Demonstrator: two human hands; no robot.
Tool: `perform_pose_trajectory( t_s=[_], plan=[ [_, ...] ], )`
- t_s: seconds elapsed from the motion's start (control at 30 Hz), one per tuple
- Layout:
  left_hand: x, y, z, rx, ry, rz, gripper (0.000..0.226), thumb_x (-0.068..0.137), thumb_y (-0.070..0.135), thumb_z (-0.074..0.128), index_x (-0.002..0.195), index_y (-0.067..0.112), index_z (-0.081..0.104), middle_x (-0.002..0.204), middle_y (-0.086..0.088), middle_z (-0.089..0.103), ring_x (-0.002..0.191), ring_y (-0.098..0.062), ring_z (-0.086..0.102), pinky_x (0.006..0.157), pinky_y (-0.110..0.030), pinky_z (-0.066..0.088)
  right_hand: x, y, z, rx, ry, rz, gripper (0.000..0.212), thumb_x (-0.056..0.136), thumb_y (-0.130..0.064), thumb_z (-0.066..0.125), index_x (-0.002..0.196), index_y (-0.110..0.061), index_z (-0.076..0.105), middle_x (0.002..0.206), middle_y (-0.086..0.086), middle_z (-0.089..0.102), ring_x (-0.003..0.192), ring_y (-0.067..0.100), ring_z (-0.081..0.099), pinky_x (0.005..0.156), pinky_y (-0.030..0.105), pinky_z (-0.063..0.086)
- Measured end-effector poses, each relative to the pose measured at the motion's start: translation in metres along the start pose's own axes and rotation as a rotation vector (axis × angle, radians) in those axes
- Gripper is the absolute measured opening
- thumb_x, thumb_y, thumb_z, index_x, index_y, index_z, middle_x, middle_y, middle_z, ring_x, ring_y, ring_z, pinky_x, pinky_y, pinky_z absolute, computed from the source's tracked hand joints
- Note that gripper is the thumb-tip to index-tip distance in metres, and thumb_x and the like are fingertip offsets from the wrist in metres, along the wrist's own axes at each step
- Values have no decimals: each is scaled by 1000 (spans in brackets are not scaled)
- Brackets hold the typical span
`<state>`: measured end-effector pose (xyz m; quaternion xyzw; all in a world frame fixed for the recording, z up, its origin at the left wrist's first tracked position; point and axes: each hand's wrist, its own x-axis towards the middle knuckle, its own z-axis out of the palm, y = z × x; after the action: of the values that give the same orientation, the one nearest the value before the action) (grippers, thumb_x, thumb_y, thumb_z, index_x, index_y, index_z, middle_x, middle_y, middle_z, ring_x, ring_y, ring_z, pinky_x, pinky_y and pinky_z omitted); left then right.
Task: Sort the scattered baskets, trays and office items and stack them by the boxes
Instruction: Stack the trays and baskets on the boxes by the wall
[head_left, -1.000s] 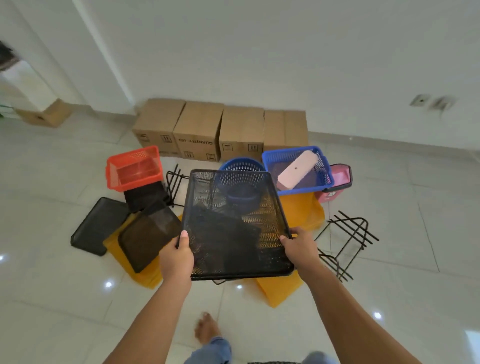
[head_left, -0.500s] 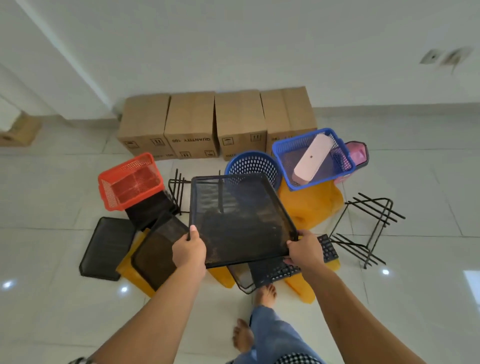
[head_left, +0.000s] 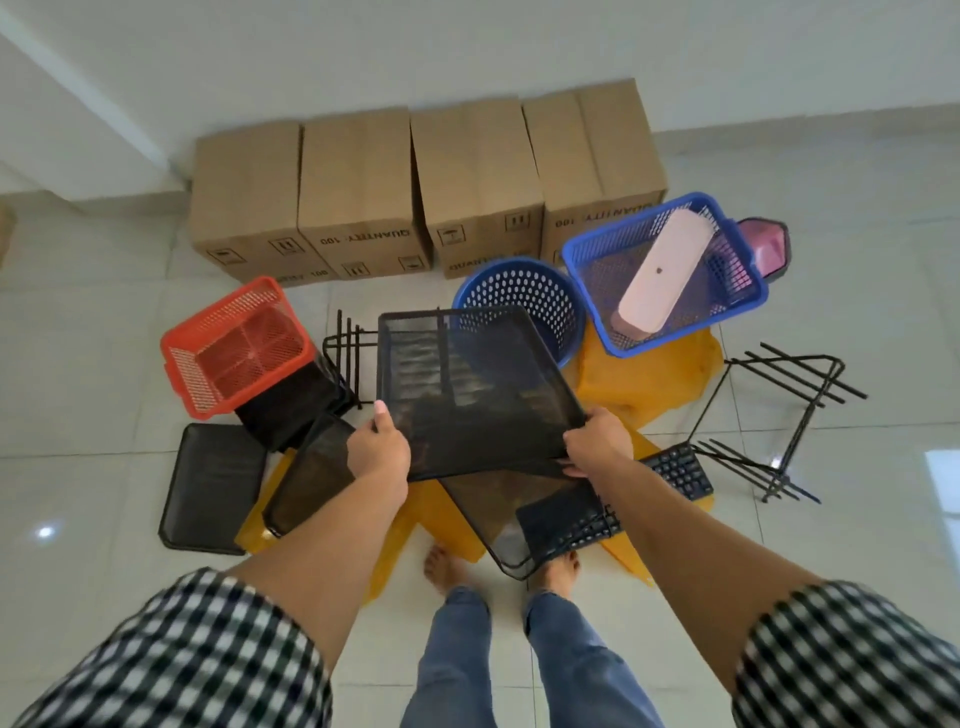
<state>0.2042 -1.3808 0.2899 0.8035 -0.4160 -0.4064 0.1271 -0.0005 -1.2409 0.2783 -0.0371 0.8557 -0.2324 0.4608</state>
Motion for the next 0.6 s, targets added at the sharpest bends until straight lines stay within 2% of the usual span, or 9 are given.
perform_pose_trajectory(
  t_s=[0.1, 0.17, 0.23, 0.3, 0.37, 0.5, 0.6],
  plan=[
    [30, 5, 24, 42, -36, 19, 47, 104, 53, 36, 92, 15, 61, 84, 0, 58, 75, -17, 53, 72, -34, 40, 33, -12, 11, -121, 25, 11, 18, 96, -12, 60, 112, -15, 52, 97, 10, 65, 68, 26, 69, 63, 43, 64],
    [51, 5, 40, 57, -65, 35, 48, 105, 51, 34, 89, 14, 59, 80, -1, 55, 75, -17, 54, 63, -31, 39, 56, -20, 20, -231, 61, -31, 20, 96, -17, 60, 113, -14, 52, 93, 8, 66, 68, 26, 70, 69, 42, 64],
    [73, 4, 55, 42, -69, 51, 49, 105, 52, 33, 79, 16, 54, 76, -2, 54, 75, -19, 55, 63, -32, 39, 78, -30, 30, -350, 94, -83, 27, 97, -23, 60, 121, -13, 53, 107, 11, 68, 91, 32, 70, 80, 39, 59],
    [93, 4, 71, 10, -65, 55, 46, 105, 52, 32, 74, 23, 49, 76, -1, 52, 71, -15, 52, 70, -36, 42, 101, -39, 39, -422, 123, -111, 34, 98, -28, 59, 127, -12, 51, 120, 14, 65, 111, 36, 63, 87, 39, 52],
    [114, 3, 86, 2, -69, 69, 47, 105, 53, 31, 80, 20, 54, 77, -1, 54, 74, -15, 53, 73, -36, 44, 123, -47, 48, -429, 138, -130, 36, 99, -28, 59, 129, -12, 49, 125, 16, 64, 117, 38, 60, 88, 40, 49],
    [151, 1, 115, -31, -86, 48, 47, 104, 55, 31, 85, 20, 55, 77, 1, 54, 73, -13, 53, 61, -29, 39, 163, -62, 63, -455, 185, -170, 35, 99, -25, 59, 129, -11, 46, 127, 18, 61, 118, 40, 58, 87, 41, 46],
    [173, 0, 134, -33, -180, 15, 31, 107, 46, 35, 108, 24, 57, 92, 2, 58, 91, -18, 58, 81, -35, 48, 191, -70, 70, -442, 211, -154, 36, 98, -21, 60, 128, -10, 44, 127, 20, 59, 117, 41, 58, 85, 41, 45]
  ],
)
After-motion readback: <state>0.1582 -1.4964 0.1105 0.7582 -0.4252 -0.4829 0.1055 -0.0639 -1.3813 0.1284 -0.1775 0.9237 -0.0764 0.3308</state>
